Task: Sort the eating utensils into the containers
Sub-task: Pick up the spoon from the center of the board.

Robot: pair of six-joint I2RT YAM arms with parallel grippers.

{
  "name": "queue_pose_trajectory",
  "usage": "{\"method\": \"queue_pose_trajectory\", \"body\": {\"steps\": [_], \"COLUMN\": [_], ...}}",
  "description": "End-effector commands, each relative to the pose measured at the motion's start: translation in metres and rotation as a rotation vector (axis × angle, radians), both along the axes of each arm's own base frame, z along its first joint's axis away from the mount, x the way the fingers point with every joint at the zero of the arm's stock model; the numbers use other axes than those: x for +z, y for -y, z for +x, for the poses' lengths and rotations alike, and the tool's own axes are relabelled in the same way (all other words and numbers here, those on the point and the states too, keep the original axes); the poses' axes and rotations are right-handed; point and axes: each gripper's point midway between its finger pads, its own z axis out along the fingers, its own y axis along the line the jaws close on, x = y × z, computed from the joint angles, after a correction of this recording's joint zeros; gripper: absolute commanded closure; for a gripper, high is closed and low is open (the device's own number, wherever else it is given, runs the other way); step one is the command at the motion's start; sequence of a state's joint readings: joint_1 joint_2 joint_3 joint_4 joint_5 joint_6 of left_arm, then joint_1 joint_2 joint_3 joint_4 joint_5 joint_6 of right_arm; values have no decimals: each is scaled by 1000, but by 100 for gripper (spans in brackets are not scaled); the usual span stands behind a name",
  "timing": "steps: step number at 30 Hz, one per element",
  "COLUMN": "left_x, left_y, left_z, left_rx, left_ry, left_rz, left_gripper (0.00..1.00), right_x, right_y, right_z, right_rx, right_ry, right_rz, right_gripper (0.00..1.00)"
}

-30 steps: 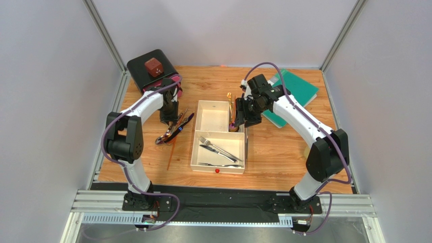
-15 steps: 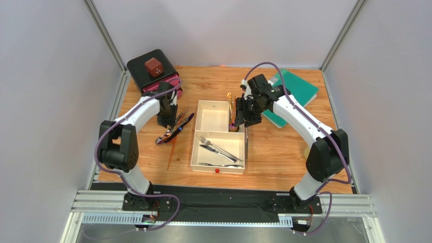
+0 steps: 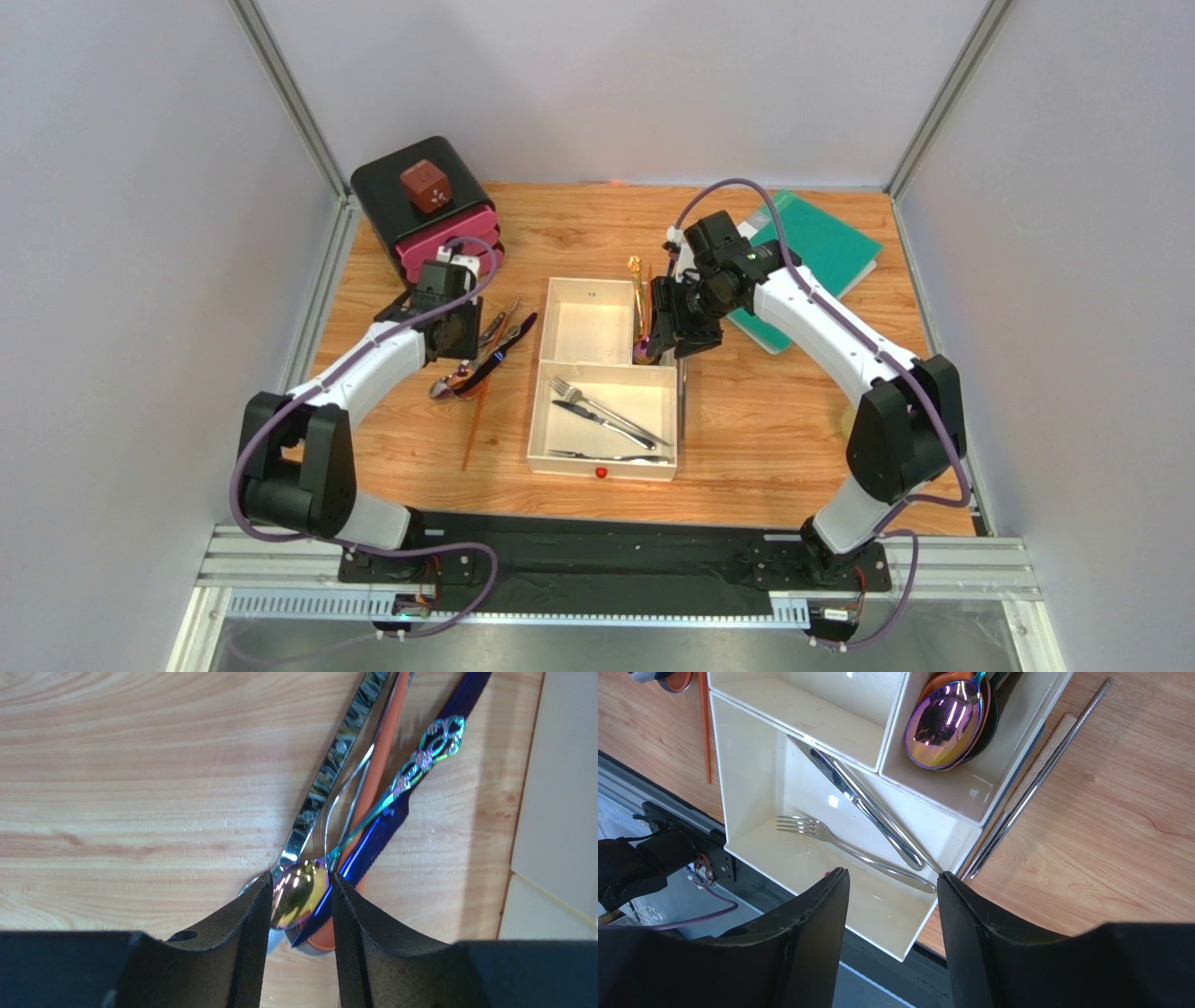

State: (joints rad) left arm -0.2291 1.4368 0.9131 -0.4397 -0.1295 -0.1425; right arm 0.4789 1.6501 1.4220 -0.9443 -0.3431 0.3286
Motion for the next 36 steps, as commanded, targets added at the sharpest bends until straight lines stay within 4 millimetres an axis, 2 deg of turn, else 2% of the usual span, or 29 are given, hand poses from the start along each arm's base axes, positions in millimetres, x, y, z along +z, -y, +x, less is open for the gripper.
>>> {"method": "queue_pose_trajectory", "body": {"steps": [1, 2, 4, 5, 7, 10, 13, 20, 28, 33, 36], "left_x": [14, 14, -2, 1, -7, -3, -9, -31, -39, -50, -50], "left_y": [4, 5, 2, 3, 5, 7, 9, 11, 4, -2, -3], "left_z": [32, 35, 33, 41, 45, 57, 59, 58, 54, 44, 38], "left_rx": [17, 23, 43, 47, 43, 59, 64, 36, 1, 7, 8], "left_ry": [136, 127, 49, 51, 22, 25, -19, -113, -176, -265, -273], "left_rz": [-12, -15, 10, 13, 15, 14, 11, 37, 98, 141, 139], "left_gripper": [58, 58, 59, 59, 60, 60, 60, 60, 62, 68, 68], "right_x": [11, 11, 12, 11, 12, 12, 11, 12, 12, 13, 14], "right_y": [-2, -1, 0, 0, 0, 0, 3, 7, 9, 9, 9], "right_z": [3, 2, 1, 0, -1, -4, -3, -5, -5, -3, -2], "right_rx": [9, 9, 14, 17, 22, 33, 34, 32, 31, 21, 16], "right_ry": [27, 27, 29, 26, 22, 12, 12, 14, 7, 9, 11], "right_rz": [29, 27, 24, 25, 29, 31, 28, 28, 46, 62, 70], "right_gripper": [46, 46, 46, 46, 46, 46, 46, 46, 47, 47, 47]}}
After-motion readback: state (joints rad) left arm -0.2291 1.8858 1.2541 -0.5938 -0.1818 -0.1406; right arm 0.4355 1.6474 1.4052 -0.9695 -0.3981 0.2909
